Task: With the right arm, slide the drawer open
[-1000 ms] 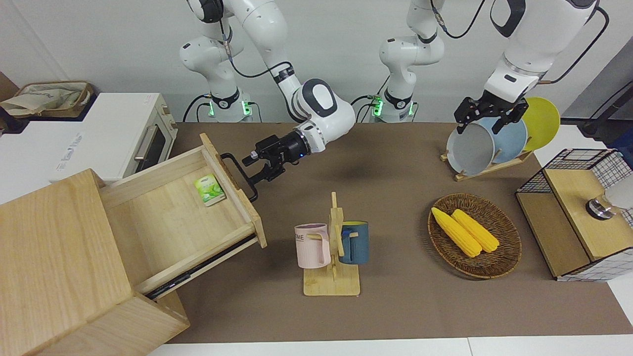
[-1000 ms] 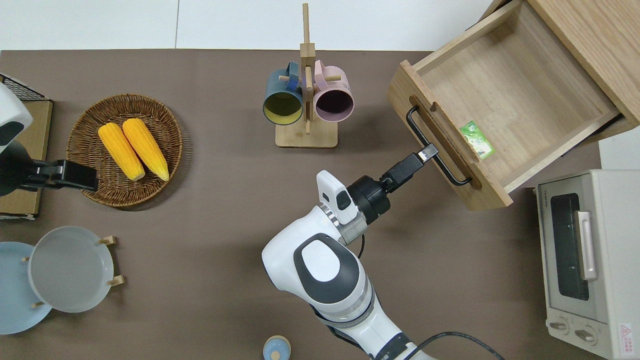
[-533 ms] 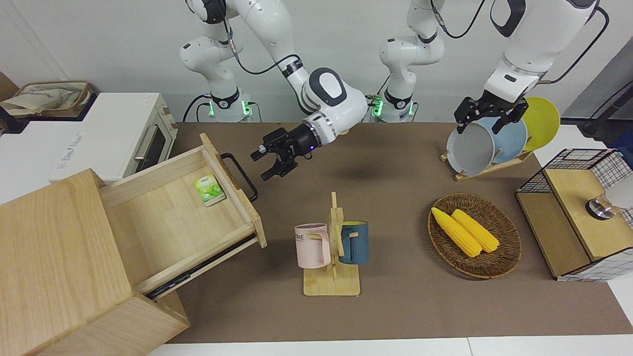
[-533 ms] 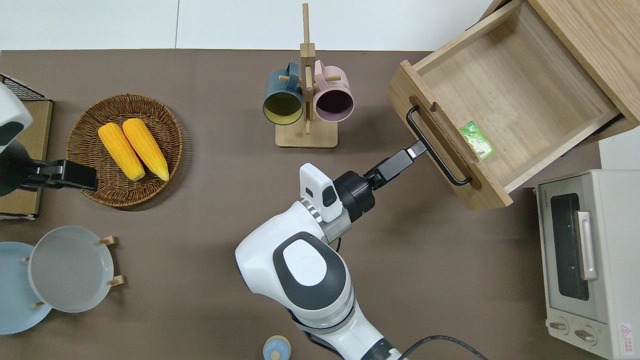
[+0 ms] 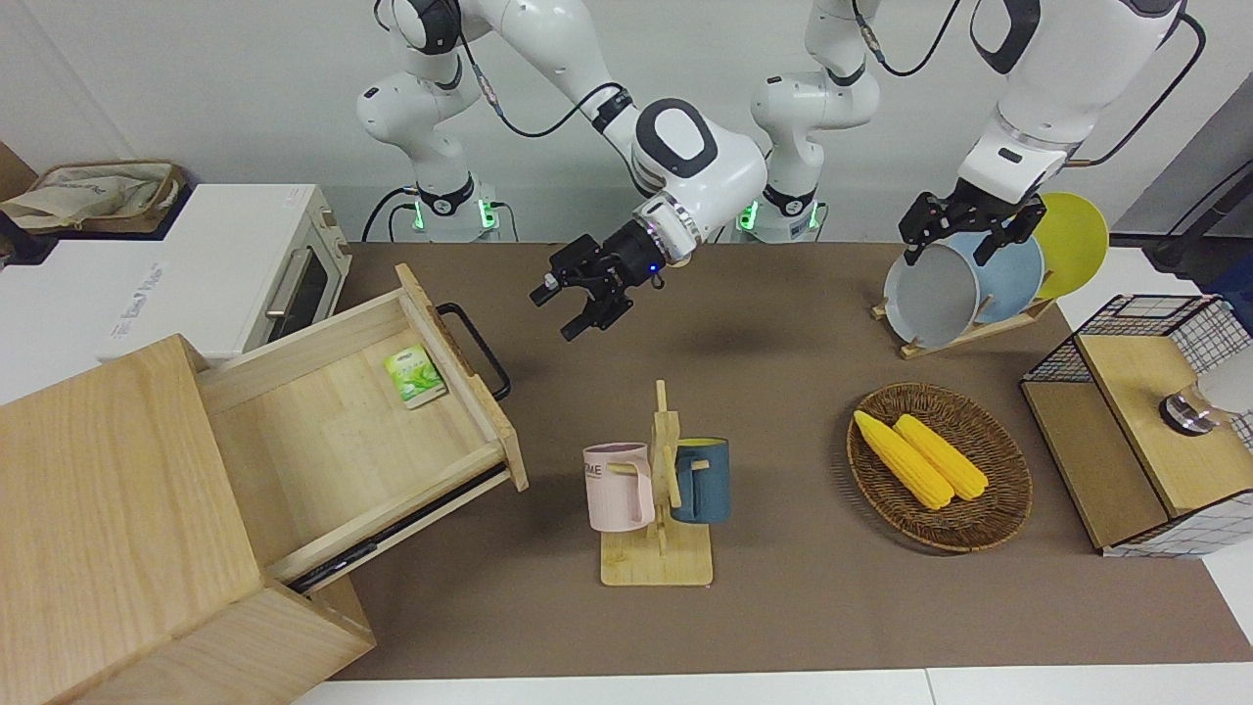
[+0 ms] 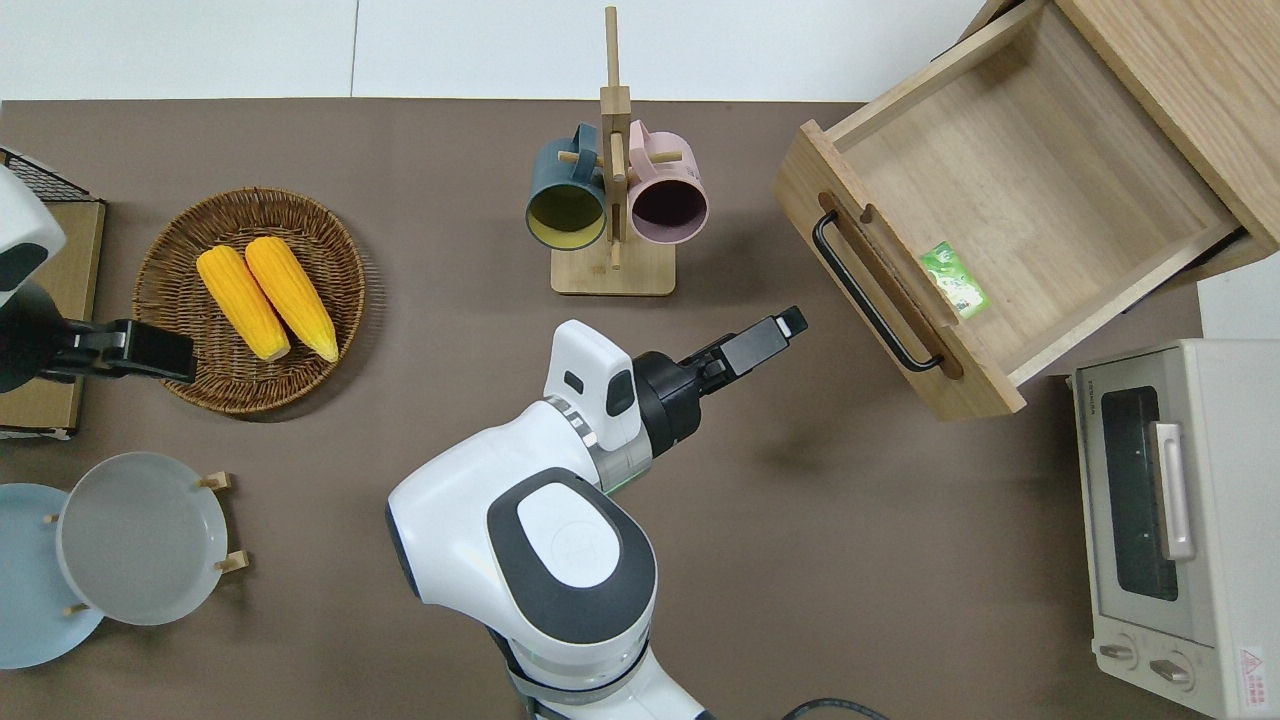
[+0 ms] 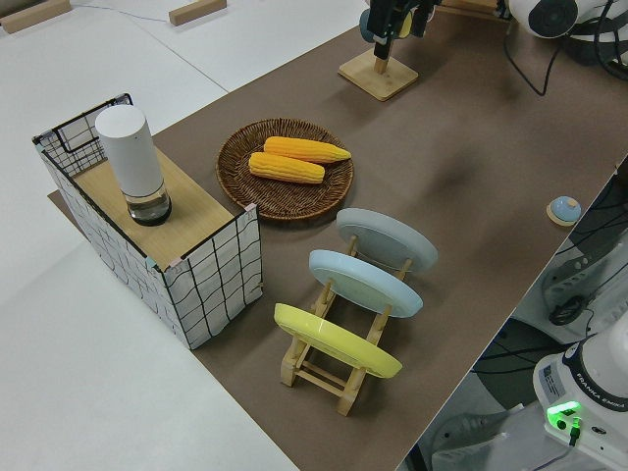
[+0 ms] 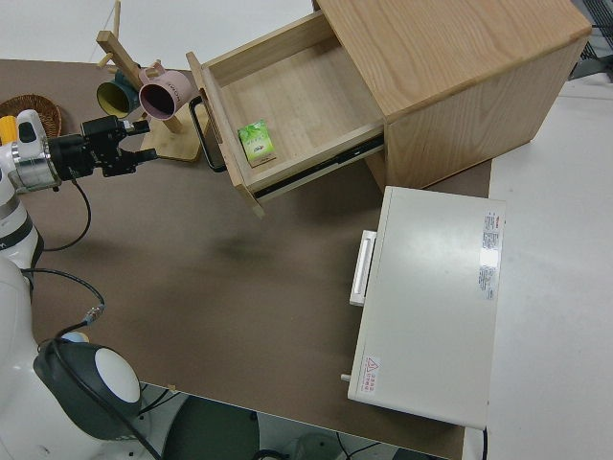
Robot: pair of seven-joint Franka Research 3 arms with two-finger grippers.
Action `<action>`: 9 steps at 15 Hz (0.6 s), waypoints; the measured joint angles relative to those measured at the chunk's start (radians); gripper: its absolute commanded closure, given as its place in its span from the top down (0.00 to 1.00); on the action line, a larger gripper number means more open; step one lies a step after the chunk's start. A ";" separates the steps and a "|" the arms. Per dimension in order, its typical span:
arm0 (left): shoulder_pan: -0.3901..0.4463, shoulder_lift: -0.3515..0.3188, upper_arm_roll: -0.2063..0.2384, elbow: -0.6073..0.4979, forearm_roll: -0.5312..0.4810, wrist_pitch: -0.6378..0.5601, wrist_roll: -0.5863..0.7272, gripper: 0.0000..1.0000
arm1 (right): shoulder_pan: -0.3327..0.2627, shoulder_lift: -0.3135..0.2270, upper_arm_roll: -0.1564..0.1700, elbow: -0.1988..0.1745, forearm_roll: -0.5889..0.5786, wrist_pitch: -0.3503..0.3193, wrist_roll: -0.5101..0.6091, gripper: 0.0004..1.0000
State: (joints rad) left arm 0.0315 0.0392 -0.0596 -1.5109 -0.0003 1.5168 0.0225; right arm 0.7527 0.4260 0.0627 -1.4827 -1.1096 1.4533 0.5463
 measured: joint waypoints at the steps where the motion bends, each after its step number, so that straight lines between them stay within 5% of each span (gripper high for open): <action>1: 0.000 0.000 0.000 0.000 0.000 0.000 0.000 0.99 | 0.000 -0.001 0.000 0.025 0.048 -0.001 0.000 0.99; 4: 0.000 0.000 0.000 0.000 0.000 0.000 0.000 0.99 | -0.016 -0.025 0.000 0.084 0.202 -0.001 0.000 0.98; 9: 0.000 0.000 0.000 0.000 0.000 0.000 0.000 0.99 | -0.133 -0.133 0.003 0.115 0.498 0.030 -0.007 0.98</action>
State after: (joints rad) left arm 0.0315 0.0392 -0.0596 -1.5109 -0.0003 1.5168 0.0225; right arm 0.6202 0.2931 0.0660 -1.3673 -0.6117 1.4838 0.5393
